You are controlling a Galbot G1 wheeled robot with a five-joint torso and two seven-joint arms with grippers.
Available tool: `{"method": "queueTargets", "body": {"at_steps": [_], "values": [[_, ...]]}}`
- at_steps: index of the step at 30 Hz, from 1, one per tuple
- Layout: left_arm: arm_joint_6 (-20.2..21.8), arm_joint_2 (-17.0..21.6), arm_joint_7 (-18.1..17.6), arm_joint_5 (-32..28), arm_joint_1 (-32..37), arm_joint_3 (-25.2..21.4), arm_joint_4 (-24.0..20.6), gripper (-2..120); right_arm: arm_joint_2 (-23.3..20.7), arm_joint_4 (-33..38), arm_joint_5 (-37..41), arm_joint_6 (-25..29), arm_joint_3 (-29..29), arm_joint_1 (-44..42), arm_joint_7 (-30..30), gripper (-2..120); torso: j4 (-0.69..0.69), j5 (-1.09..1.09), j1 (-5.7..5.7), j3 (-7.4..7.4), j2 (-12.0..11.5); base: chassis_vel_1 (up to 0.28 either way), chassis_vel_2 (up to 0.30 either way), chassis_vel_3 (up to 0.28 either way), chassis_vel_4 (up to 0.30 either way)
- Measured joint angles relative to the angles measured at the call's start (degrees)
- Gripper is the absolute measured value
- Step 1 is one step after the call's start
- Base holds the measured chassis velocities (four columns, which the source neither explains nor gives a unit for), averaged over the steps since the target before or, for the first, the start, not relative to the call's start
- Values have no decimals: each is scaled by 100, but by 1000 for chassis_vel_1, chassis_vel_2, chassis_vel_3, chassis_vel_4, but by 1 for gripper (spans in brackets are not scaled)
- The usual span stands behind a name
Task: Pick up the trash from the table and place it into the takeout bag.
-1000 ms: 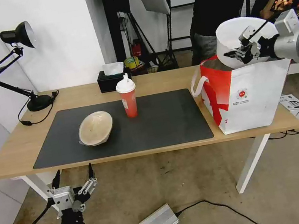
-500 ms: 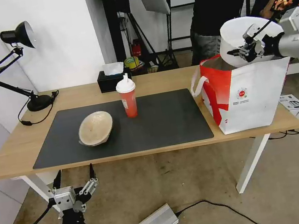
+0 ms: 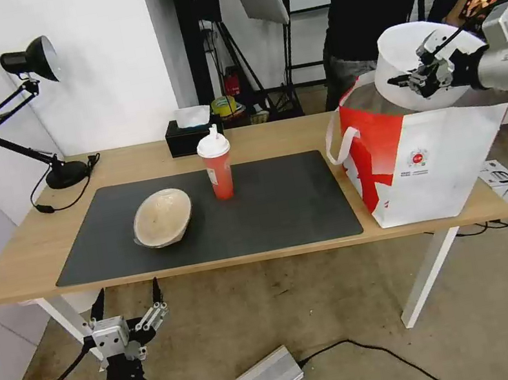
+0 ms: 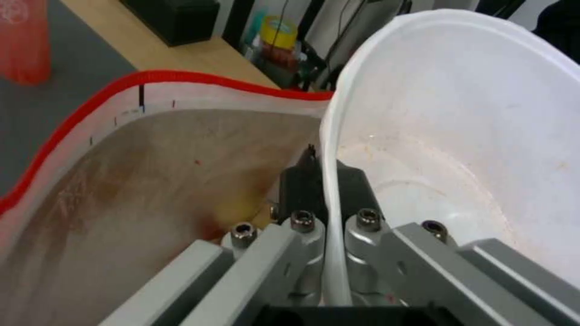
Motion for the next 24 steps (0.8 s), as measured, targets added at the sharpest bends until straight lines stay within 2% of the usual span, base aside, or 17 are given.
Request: {"method": "queueTargets", "body": {"at_steps": [24], "values": [[-5,-16,1,0,0,2,-20,100,70,84,-20,0,-49,-103,53,0,0,0,0,0,0,0,0,0,0]]}}
